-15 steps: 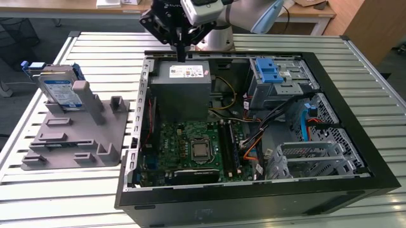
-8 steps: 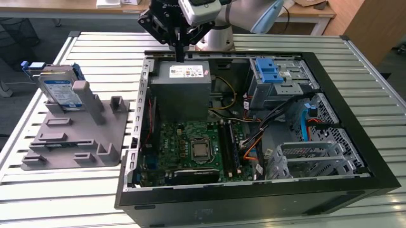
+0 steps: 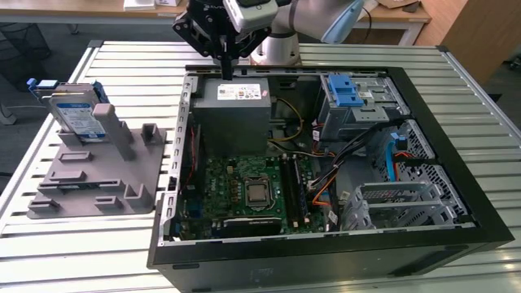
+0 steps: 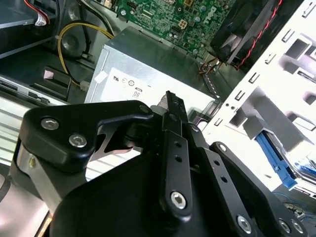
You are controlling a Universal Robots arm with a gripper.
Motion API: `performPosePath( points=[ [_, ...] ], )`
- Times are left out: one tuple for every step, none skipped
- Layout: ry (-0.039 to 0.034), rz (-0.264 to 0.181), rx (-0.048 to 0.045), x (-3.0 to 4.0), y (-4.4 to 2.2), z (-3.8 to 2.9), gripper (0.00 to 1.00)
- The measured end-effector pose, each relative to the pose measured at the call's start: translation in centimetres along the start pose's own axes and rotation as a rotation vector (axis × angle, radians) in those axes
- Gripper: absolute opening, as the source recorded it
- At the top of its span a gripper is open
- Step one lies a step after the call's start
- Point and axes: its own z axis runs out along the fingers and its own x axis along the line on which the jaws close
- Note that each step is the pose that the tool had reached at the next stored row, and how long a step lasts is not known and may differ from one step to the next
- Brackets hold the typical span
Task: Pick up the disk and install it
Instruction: 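Reach for the disk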
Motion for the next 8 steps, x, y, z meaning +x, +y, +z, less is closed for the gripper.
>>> performPosePath(
  points=[
    [0.0000, 0.000, 0.0000, 0.08, 0.03, 0.00, 0.11],
    [0.0000, 0.000, 0.0001, 0.16, 0.08, 0.00, 0.11],
    [0.0001, 0.000, 0.0001, 0.24, 0.15, 0.00, 0.11],
    [0.0000, 0.000, -0.0001, 0.32, 0.23, 0.01, 0.11],
    [0.0001, 0.000, 0.0001, 0.41, 0.28, 0.00, 0.11],
    [0.0000, 0.000, 0.0000, 0.52, 0.30, 0.00, 0.11],
    [0.0000, 0.000, -0.0001, 0.66, 0.30, 0.00, 0.11],
    [-0.0001, 0.000, -0.0001, 0.76, 0.31, 0.00, 0.11]
  ],
)
